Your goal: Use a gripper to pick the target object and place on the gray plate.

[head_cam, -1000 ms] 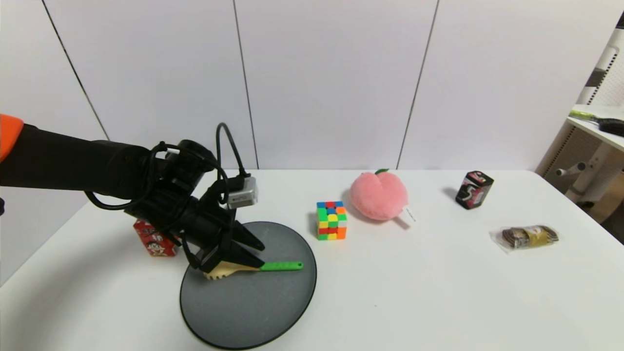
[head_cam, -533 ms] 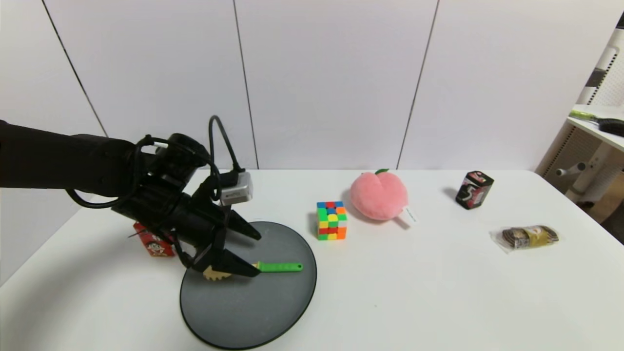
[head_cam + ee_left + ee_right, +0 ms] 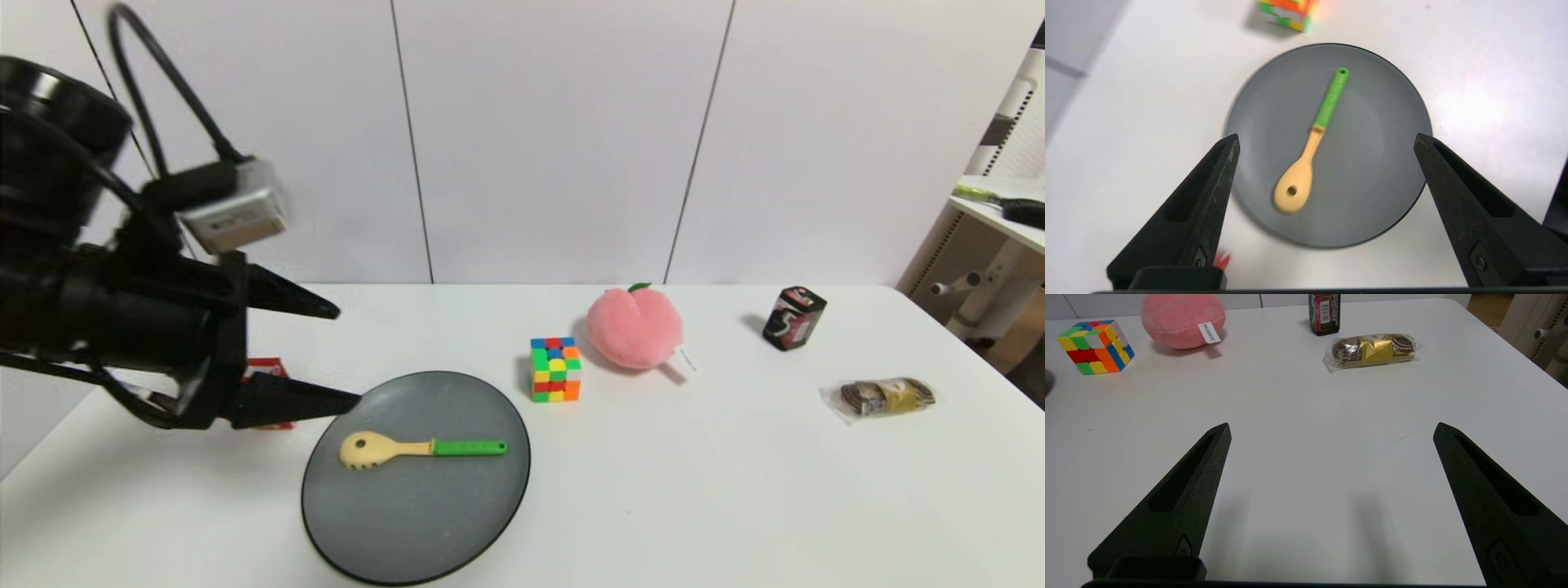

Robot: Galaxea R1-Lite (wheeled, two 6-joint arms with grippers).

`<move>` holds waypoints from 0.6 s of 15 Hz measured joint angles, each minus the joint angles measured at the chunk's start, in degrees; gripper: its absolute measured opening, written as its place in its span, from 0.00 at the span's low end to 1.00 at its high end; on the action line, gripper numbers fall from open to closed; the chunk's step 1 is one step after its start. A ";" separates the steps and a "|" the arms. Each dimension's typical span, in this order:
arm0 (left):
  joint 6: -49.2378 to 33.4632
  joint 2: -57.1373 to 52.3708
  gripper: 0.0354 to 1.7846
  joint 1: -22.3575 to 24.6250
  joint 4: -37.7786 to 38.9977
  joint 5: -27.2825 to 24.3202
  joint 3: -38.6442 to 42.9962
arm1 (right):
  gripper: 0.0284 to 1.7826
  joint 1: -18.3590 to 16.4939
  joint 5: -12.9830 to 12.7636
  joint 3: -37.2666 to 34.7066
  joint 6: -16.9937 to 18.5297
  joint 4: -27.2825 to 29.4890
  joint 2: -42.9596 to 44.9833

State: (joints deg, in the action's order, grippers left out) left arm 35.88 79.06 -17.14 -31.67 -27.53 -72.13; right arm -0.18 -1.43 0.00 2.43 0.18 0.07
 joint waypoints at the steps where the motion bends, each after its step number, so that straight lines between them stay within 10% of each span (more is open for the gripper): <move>1: -2.72 -3.97 0.88 0.02 0.20 3.39 0.46 | 0.96 0.00 0.02 0.00 0.00 0.02 0.00; 9: -18.68 -35.46 0.93 8.74 19.49 14.86 23.71 | 0.96 0.00 0.02 0.00 0.00 0.00 0.00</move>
State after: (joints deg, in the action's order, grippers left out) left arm 17.20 43.59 -8.40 -12.18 -12.67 -48.42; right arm -0.18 -1.40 0.00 2.43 0.18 0.07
